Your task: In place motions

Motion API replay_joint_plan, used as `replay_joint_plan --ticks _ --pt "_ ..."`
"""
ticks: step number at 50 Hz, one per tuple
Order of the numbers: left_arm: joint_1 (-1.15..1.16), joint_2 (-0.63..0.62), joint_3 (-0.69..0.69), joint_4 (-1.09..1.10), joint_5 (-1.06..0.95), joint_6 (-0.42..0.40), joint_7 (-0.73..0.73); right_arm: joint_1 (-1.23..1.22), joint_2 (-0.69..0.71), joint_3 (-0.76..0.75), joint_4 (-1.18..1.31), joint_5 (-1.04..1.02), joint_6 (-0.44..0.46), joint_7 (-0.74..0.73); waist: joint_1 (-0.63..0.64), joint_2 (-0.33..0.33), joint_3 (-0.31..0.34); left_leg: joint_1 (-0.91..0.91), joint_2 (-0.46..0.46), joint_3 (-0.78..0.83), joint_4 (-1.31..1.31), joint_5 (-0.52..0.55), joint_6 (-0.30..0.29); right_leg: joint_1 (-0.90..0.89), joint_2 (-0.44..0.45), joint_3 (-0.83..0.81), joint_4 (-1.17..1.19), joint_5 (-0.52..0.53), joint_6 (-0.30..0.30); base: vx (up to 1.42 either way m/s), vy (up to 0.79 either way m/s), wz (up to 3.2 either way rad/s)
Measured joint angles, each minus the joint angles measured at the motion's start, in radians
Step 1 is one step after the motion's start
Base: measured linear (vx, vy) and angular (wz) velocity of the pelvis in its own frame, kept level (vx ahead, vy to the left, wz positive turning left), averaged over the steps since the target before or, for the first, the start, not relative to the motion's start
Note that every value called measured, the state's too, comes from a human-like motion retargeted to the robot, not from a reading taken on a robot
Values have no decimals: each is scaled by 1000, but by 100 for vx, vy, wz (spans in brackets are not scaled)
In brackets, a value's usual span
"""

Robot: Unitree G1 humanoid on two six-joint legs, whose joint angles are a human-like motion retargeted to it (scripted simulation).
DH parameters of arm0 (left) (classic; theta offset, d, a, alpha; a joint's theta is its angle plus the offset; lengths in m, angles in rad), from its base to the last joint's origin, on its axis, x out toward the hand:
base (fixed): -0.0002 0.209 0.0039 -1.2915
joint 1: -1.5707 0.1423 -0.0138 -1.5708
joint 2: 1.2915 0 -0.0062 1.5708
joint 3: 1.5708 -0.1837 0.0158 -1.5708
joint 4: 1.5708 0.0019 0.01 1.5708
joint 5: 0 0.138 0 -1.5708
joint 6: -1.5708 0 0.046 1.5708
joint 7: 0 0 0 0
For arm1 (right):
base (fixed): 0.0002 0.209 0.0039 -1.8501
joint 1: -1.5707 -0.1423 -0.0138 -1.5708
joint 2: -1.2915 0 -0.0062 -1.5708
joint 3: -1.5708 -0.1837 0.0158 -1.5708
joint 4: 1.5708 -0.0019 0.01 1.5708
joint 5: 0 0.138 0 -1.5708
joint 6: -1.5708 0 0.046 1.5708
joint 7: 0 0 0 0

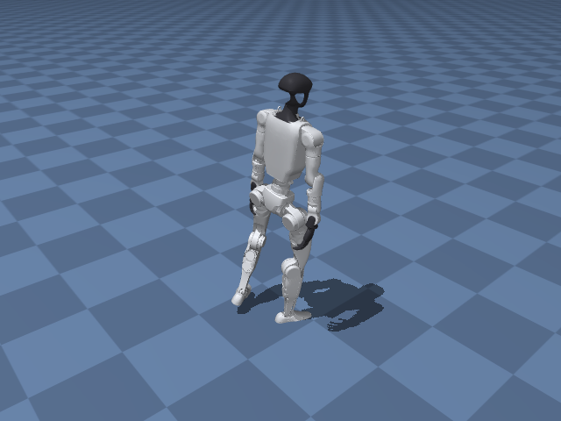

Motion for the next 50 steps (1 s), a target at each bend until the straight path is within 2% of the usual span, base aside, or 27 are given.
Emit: replay_joint_plan --ticks 3,5,6,7,8,9,10,12,14,22,28,30,32,36,39,41,44,47,48,50 --pt "-8 -9 -13 8 19 1 -7 3 1 -5 -12 9 -3 -1 -14 76 -3 10 -20 -32 -233 77 -157 -1 81 29 -8 4 -1 13 11 -89" --pt "-15 -14 -19 14 19 5 -15 5 2 -9 -13 15 -3 -5 -21 111 7 33 -19 25 -352 166 -194 16 118 41 -16 6 -1 18 13 -55" --pt "-12 -16 -25 14 22 6 -18 13 1 -11 -10 20 -2 -9 -39 124 7 35 -68 -94 -367 155 -178 30 129 37 -24 8 0 26 17 -15" --pt "-10 -17 -29 15 25 6 -20 19 2 -13 -6 25 0 -14 -58 133 1 51 -79 -96 -379 136 -169 38 133 32 -29 10 2 27 18 20" --pt "-9 -19 -28 17 27 6 -20 23 3 -12 -2 31 4 -18 -80 133 -15 93 -15 136 -383 104 -171 32 122 26 -28 10 6 20 16 -9" --pt "-10 -19 -22 16 29 7 -20 26 7 -9 1 40 7 -24 -77 139 -16 90 -15 112 -388 113 -181 32 129 41 -28 13 6 13 13 -62" --pt "-12 -17 -13 16 31 8 -18 29 12 -6 3 52 8 -30 -61 147 -10 65 -46 -41 -392 143 -195 33 145 67 -29 17 6 8 12 -56" --pt "-18 -13 -4 11 27 8 -18 27 16 -3 10 71 4 -34 -91 142 -5 89 -22 52 -388 126 -196 37 128 49 -23 16 11 6 14 10" --pt "-14 -6 0 2 21 5 -22 31 16 6 17 79 0 -28 -93 135 -1 109 -38 65 -402 121 -184 47 118 51 -18 14 15 13 18 2" --pt "4 3 38 33 -14 18 -6 30 5 36 26 8 4 -40 -53 143 -30 110 -73 25 -429 109 -175 36 104 59 27 -4 19 11 17 1" --pt "10 19 52 44 4 27 -15 7 5 51 17 52 -8 -32 -50 177 -38 59 -50 -40 -414 121 -186 13 104 8 152 -57 -15 2 12 72" --pt "7 25 54 46 5 34 -20 7 9 47 13 69 -15 -35 -58 183 -30 46 -47 -91 -410 134 -191 10 118 47 183 -59 -40 4 9 165" --pt "5 30 60 47 2 38 -18 8 10 41 13 79 -17 -38 -63 182 -23 35 -53 -145 -410 151 -198 0 146 155 206 -58 -47 1 4 192" --pt "4 36 70 41 -11 40 -18 14 4 34 15 75 -20 -35 -79 173 -20 7 -75 -249 -411 188 -223 -10 208 416 207 -62 -10 0 4 231" --pt "-4 46 67 36 -10 43 -25 11 -5 28 15 66 -19 -40 -83 163 -13 -26 -98 -325 -407 215 -247 9 219 496 184 -72 38 -10 2 244" --pt "-13 54 64 31 -8 47 -25 6 -11 25 13 65 -18 -41 -75 160 -3 -47 -112 -372 -406 231 -265 29 209 462 168 -82 57 -19 0 229" --pt "-31 60 63 21 -19 52 -17 -10 -19 19 5 66 -15 -37 -16 152 25 -75 -129 -408 -409 264 -283 59 197 351 129 -91 26 -34 -2 171" --pt "-58 50 59 14 -46 47 4 -34 -32 -1 -8 62 -17 -31 73 150 58 -110 -148 -434 -422 290 -296 79 191 249 104 -95 19 -52 0 157" --pt "-67 42 60 16 -57 44 13 -40 -39 -5 -11 57 -18 -26 98 149 65 -119 -148 -426 -434 286 -297 82 183 214 101 -98 18 -55 3 187" --pt "-79 26 69 24 -68 37 17 -48 -53 -12 -16 42 -16 -20 123 142 72 -129 -128 -313 -456 251 -282 92 164 122 95 -104 15 -50 4 236"
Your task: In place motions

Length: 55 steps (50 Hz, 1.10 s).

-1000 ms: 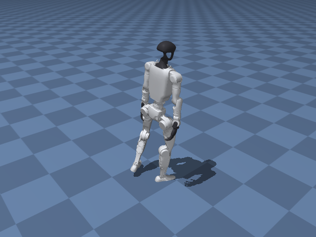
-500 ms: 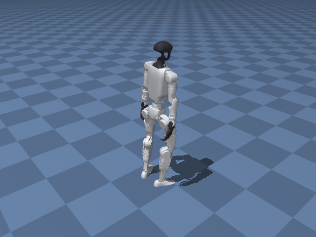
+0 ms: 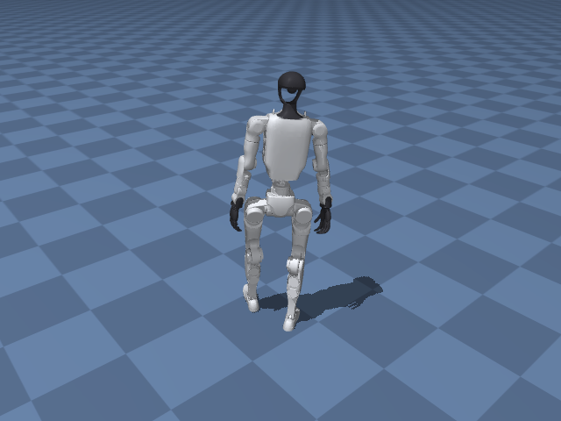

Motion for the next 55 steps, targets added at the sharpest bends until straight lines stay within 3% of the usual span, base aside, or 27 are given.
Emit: replay_joint_plan --ticks 5,8,15,17,20,22,24,26,30,33,35,39,45,52,55 --pt "-1 -21 -10 4 5 -2 1 27 -15 -33 -5 -16 -1 -28 -45 -18 -55 17 121 586 21 -25 -23 43 -35 -333 -51 -25 16 -32 10 343" --pt "-6 -35 -5 -6 -4 -7 5 58 -16 -48 4 -3 -6 -26 -68 -65 -82 97 147 938 83 -36 39 70 -78 -531 -71 -36 47 -26 12 371" --pt "-24 -29 -5 -12 -22 -13 19 115 29 -54 36 -20 17 -54 -92 -170 -119 135 162 921 285 -154 147 130 -113 -839 -105 -47 122 -12 16 324" --pt "-24 -32 -2 -8 -29 -14 27 137 47 -56 27 -19 12 -45 -79 -181 -131 168 148 928 249 -159 130 146 -100 -911 -113 -43 141 -1 32 266" --pt "-11 -47 14 -2 -61 -16 28 164 72 -63 5 -41 2 -25 -54 -172 -151 230 117 989 137 -114 39 172 -49 -1006 -126 -31 159 12 30 226" --pt "3 -51 27 9 -76 -16 21 173 81 -56 -8 -58 -2 -10 -66 -168 -162 196 90 899 109 -79 53 201 -31 -1059 -133 -5 168 24 31 204" --pt "12 -48 26 20 -77 -15 28 174 89 -42 -21 -52 -8 1 -65 -148 -159 157 74 767 77 -60 68 225 -12 -1047 -117 25 165 19 30 173" --pt "17 -45 25 29 -70 -16 35 172 92 -24 -34 -39 -24 13 -61 -123 -147 165 73 734 48 -51 70 249 -5 -1016 -79 70 153 11 25 144" --pt "20 -41 32 62 -43 -14 38 165 87 -11 -45 -69 -27 27 -74 -32 -151 161 134 650 31 -39 52 280 10 -967 53 199 82 19 34 166" --pt "24 -22 5 96 -24 -9 37 167 83 7 -45 -80 -32 17 -117 52 -147 135 208 529 48 -31 41 244 -29 -812 276 257 -18 22 14 207" --pt "12 1 -17 111 7 3 31 160 82 14 -41 -79 -32 16 -149 75 -129 133 216 463 42 -21 36 187 -70 -680 422 239 -30 13 10 206" --pt "-3 37 -33 121 56 20 37 148 90 21 -33 -79 -26 25 -163 60 -110 141 190 406 14 3 32 66 -50 -412 486 170 -25 13 2 161" --pt "9 56 -45 113 70 21 18 144 93 35 -62 -108 -35 15 -155 42 -95 132 168 318 12 13 40 -20 -26 -242 360 87 -57 12 -5 110" --pt "29 44 -33 153 73 31 25 128 97 44 -76 -112 -41 17 -152 -42 -63 171 53 255 -12 9 50 -111 -23 -54 50 -3 30 8 -8 82" --pt "40 39 -35 172 73 30 23 130 103 49 -75 -111 -42 21 -157 -71 -43 211 13 222 -35 9 44 -134 -25 -31 -73 94 55 12 -10 80"
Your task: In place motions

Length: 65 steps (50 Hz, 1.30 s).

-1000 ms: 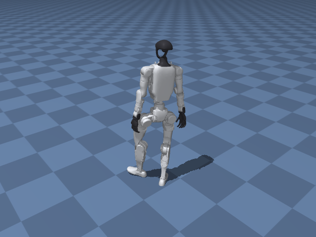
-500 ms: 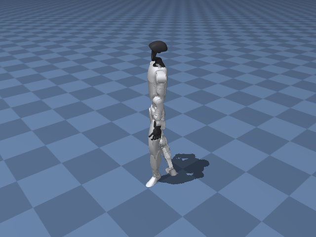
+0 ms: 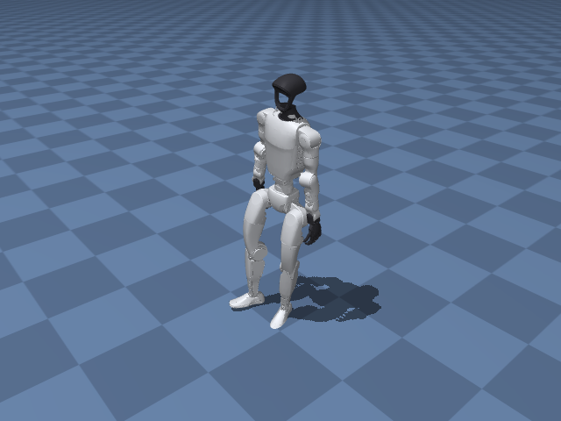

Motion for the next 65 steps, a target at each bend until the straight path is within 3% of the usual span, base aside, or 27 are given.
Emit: replay_joint_plan --ticks 2,5,15,21,25,28,30,31,32,35,38,42,47,57,61,65 --pt "5 1 0 8 9 1 5 2 4 6 4 -11 2 9 4 -11 2 21 -12 -7 -17 3 -11 9 11 49 -30 36 -21 12 -9 60" --pt "9 -8 -1 15 8 0 24 7 10 4 6 -37 7 22 11 -21 -8 31 -25 -21 -31 4 -18 43 -3 -41 -38 6 -10 8 -13 56" --pt "-6 -34 -16 -23 7 -14 2 4 11 10 2 -58 7 23 9 -14 -35 16 6 -47 -4 -37 -5 57 4 -82 -9 -45 -3 4 -13 23" --pt "-34 -23 -17 -50 4 -20 -9 -2 8 -3 -3 -72 3 19 -18 -62 -40 -38 -11 -74 132 -107 74 39 -43 -73 20 -53 27 0 -14 9" --pt "-54 2 -57 -61 24 -25 -22 9 -6 -21 -16 -80 0 20 26 -105 -30 -103 -51 -119 274 -94 153 14 -89 13 18 -29 72 2 -4 -83" --pt "-67 9 -60 -49 26 -23 -8 16 -16 -44 -25 -65 10 16 73 -112 -16 -121 -127 -366 269 -103 165 -2 -82 106 2 4 80 -4 7 -154" --pt "-70 10 -46 -44 25 -22 -3 13 -22 -55 -27 -37 11 6 116 -105 1 -103 -182 -571 223 -90 132 -17 -52 196 -8 30 78 -7 10 -227" --pt "-71 12 -48 -48 33 -23 0 9 -26 -59 -29 -26 8 7 129 -102 8 -94 -182 -597 202 -90 106 -29 -37 244 -9 47 77 -5 10 -229" --pt "-70 15 -55 -53 48 -26 3 4 -29 -61 -33 -17 4 11 130 -97 11 -84 -171 -577 182 -93 96 -41 -26 282 -11 62 75 -5 9 -185" --pt "-65 40 -125 -78 132 -44 10 -12 -37 -51 -50 -14 -3 31 27 -64 -1 -54 -72 -285 123 -118 129 -79 0 303 -17 77 48 -9 5 -95" --pt "-76 60 -204 -82 204 -52 -3 -27 -36 -17 -65 12 -13 9 -27 -33 14 -48 -39 -209 94 -111 108 -124 38 289 2 56 -13 -25 -1 -178" --pt "-90 77 -286 -86 247 -58 -14 -29 -35 13 -64 -4 -22 11 -20 -11 24 -19 6 -46 63 -123 95 -135 -23 -52 22 -31 -62 -23 -3 -287" --pt "-58 55 -250 -74 237 -54 5 -7 -46 17 -40 -67 -5 19 7 3 -14 38 47 220 28 -161 82 -85 -80 -520 38 -110 -69 -12 -19 -334" --pt "13 3 -218 -74 254 -53 3 -61 -104 -29 42 31 33 -7 3 68 -62 170 47 654 -3 -260 50 37 -25 -1021 23 -186 -101 -6 -18 -353" --pt "22 -13 -188 -79 254 -48 6 -81 -106 -59 87 116 38 -21 10 73 -77 210 29 738 20 -276 41 41 -28 -1007 40 -155 -107 15 -19 -276" --pt "35 -24 -181 -90 238 -45 8 -62 -97 -91 140 182 46 -19 11 62 -102 263 -1 811 63 -260 72 -2 -63 -818 82 -125 -155 34 -17 -170"
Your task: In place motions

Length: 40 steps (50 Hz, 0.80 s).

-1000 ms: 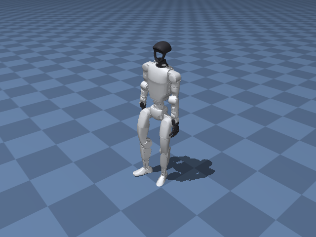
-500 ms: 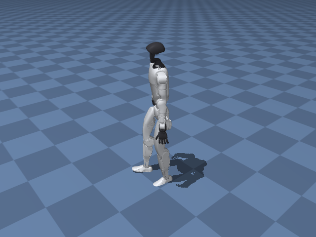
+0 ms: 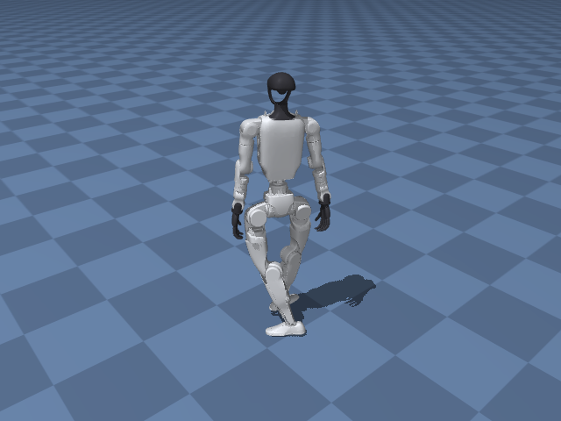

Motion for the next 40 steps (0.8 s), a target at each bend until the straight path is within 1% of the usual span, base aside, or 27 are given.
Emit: replay_joint_plan --ticks 2,3,4,5,6,7,8,9,10,11,12,13,15,16,17,18,19,20,22,23,25,26,27,30,33,37,40 --pt "5 -6 1 -11 -12 0 0 16 10 -16 23 16 8 2 -25 -43 -9 9 3 -6 115 44 99 4 -65 57 3 -2 6 34 -17 -82" --pt "3 -7 3 -20 -20 -1 0 19 18 -20 32 23 12 1 -28 -86 -5 -5 14 -38 225 67 174 8 -115 92 10 -7 17 44 -31 -171" --pt "1 1 11 -30 -29 -3 -4 18 26 -16 39 28 15 2 1 -115 23 8 84 -81 385 73 213 35 -122 158 32 -38 33 67 -51 -297" --pt "-2 14 22 -40 -38 -4 -11 15 33 -8 45 32 17 3 46 -137 63 35 184 -129 571 71 233 75 -107 239 62 -84 53 79 -69 -331" --pt "-8 23 26 -57 -44 -10 -18 8 40 -4 44 30 17 6 61 -123 87 -25 277 -268 726 82 233 95 -57 264 60 -112 53 68 -67 -292" --pt "-12 28 30 -73 -50 -16 -24 2 45 1 42 24 18 11 79 -109 104 -94 343 -397 855 94 233 107 -15 290 54 -126 48 33 -48 -222" --pt "-8 26 37 -86 -58 -21 -25 -2 49 12 39 9 22 18 102 -96 106 -180 354 -508 928 110 233 98 14 316 37 -113 33 5 -19 -227" --pt "-6 19 46 -94 -70 -24 -22 -8 54 21 29 -15 27 24 124 -91 108 -268 310 -611 960 129 233 84 24 347 18 -88 20 -18 6 -228" --pt "-3 9 55 -98 -84 -26 -16 -15 59 29 17 -44 33 30 144 -90 110 -357 238 -710 972 151 233 66 25 380 -3 -57 8 -24 10 -235" --pt "-10 1 68 -94 -105 -27 -11 -29 63 40 -5 -72 33 34 159 -93 124 -396 216 -753 967 153 233 59 32 419 -11 -46 -1 -22 3 -241" --pt "-16 -5 79 -88 -125 -28 -9 -43 68 53 -28 -99 32 38 171 -94 139 -425 209 -785 957 145 233 56 41 453 -18 -37 -9 -11 -10 -241" --pt "-22 -9 89 -79 -142 -28 -12 -54 72 68 -52 -121 25 42 176 -92 153 -434 230 -794 939 118 233 59 52 478 -22 -30 -15 0 -10 -217" --pt "-31 -10 98 -62 -159 -24 -28 -72 76 101 -104 -163 7 54 167 -86 168 -436 274 -774 859 45 233 64 63 517 -33 -14 -24 12 -2 -182" --pt "-33 -10 102 -55 -157 -22 -33 -77 76 115 -129 -186 -2 63 159 -89 165 -434 271 -748 788 21 233 60 59 540 -39 -5 -25 14 14 -158" --pt "-32 -12 106 -47 -156 -20 -34 -77 77 128 -153 -208 -11 71 152 -93 159 -439 243 -745 703 13 233 54 49 561 -48 10 -24 7 30 -141" --pt "-25 -18 108 -39 -157 -18 -28 -69 81 137 -172 -227 -19 73 145 -96 146 -461 166 -787 594 37 233 45 30 576 -61 37 -18 7 42 -121" --pt "-20 -25 111 -30 -162 -17 -21 -62 82 142 -187 -239 -25 72 138 -97 133 -477 83 -866 474 79 218 37 12 588 -70 59 -10 10 48 -103" --pt "-15 -33 114 -22 -171 -15 -13 -54 81 145 -199 -247 -31 70 130 -96 121 -491 -4 -963 347 131 195 28 -5 599 -77 79 -2 18 33 -129" --pt "-17 -31 134 0 -193 -9 -10 -48 86 152 -205 -242 -36 72 150 -63 125 -463 -48 -1162 156 224 60 47 48 639 -76 80 -1 24 13 -181" --pt "-17 -30 141 8 -203 -6 -10 -45 88 154 -200 -235 -36 74 163 -47 128 -438 -42 -1195 77 273 1 61 73 663 -73 78 1 34 11 -156" --pt "-5 -32 153 18 -218 -1 -17 -38 86 153 -172 -230 -30 82 110 -25 114 -386 -35 -1208 49 249 -50 82 86 678 -59 72 9 40 18 -32" --pt "-3 -34 157 22 -223 1 -21 -37 87 147 -154 -230 -19 83 54 -16 97 -358 53 -955 47 217 -44 83 80 649 -54 67 15 32 17 66" --pt "-4 -35 162 25 -228 3 -23 -36 89 140 -137 -225 -9 80 11 -7 85 -336 106 -801 38 202 -40 87 78 631 -49 63 19 21 11 41" --pt "-37 -32 169 25 -237 10 -16 -44 93 114 -77 -148 3 37 -38 13 104 -296 61 -912 -15 236 -43 113 95 643 -46 60 26 8 11 -35" --pt "-63 -27 162 -5 -225 9 -26 -33 73 102 -7 -75 -6 49 -23 7 112 -244 38 -889 -49 244 -31 125 86 692 -27 53 41 18 14 -78" --pt "-53 -40 149 -51 -243 -6 -31 11 59 70 56 -101 37 37 5 8 51 -228 27 -837 -78 249 -26 87 72 727 8 38 58 29 10 -52" --pt "-74 -37 133 -57 -267 -12 -45 17 59 61 58 -113 47 12 -10 6 73 -212 23 -824 -80 252 -11 92 69 735 13 39 63 2 2 -13"
